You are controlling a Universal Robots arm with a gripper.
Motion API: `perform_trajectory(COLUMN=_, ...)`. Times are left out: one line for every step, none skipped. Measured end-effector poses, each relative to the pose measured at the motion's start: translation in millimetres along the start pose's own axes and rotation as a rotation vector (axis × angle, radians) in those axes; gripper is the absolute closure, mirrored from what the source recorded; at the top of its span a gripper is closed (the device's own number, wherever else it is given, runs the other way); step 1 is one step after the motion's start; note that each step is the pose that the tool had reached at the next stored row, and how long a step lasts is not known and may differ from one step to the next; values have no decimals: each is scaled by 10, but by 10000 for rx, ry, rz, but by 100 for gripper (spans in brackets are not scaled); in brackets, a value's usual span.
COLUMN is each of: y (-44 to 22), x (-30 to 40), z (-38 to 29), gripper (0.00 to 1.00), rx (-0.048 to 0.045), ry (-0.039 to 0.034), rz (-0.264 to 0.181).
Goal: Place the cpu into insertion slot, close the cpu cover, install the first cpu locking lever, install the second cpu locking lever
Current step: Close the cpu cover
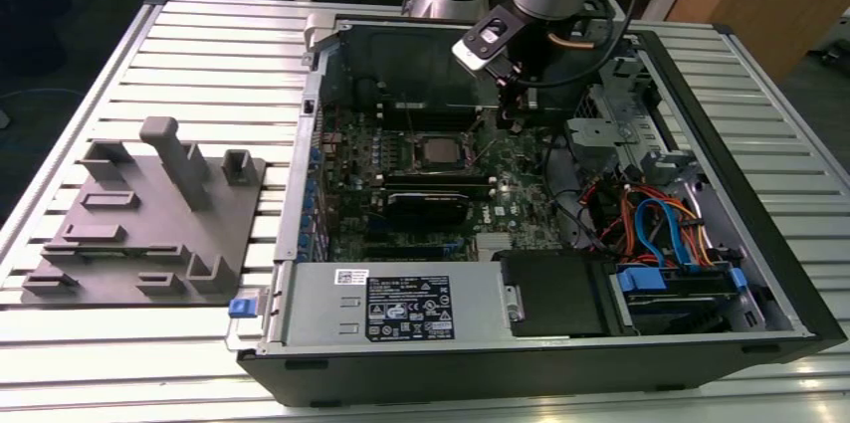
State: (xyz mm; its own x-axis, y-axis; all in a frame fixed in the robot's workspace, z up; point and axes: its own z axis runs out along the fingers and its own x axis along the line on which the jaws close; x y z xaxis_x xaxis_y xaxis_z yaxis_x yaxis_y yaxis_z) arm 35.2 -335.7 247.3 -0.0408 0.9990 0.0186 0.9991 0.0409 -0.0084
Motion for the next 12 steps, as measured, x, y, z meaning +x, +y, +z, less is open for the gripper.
perform_trajectory(y=-1, x=0, z=0, gripper=90, rx=0, ry=0, rz=0)
perform_trajectory(y=-2, x=0, z=0, gripper=90, rx=0, ry=0, rz=0)
perform_trajectory(y=-3, x=0, z=0, gripper=90, rx=0, ry=0, rz=0)
perform_trajectory(y=-5, x=0, z=0, gripper=90, rx=0, ry=0, rz=1)
perform_trajectory(y=-8, x=0, z=1, gripper=90, rx=0, ry=0, rz=2)
perform_trajectory(y=-9, x=0, z=1, gripper=90, rx=0, ry=1, rz=1)
perform_trajectory(y=-56, x=2, z=7, gripper=90, rx=0, ry=0, rz=0)
perform_trajectory(y=-105, x=4, z=14, gripper=90, rx=0, ry=0, rz=1)
perform_trajectory(y=-105, x=4, z=14, gripper=90, rx=0, ry=0, rz=0)
perform_trajectory(y=-105, x=4, z=14, gripper=90, rx=0, ry=0, rz=0)
perform_trajectory(y=-105, x=4, z=14, gripper=90, rx=0, ry=0, rz=0)
perform_trajectory(y=-106, x=4, z=14, gripper=90, rx=0, ry=-1, rz=1)
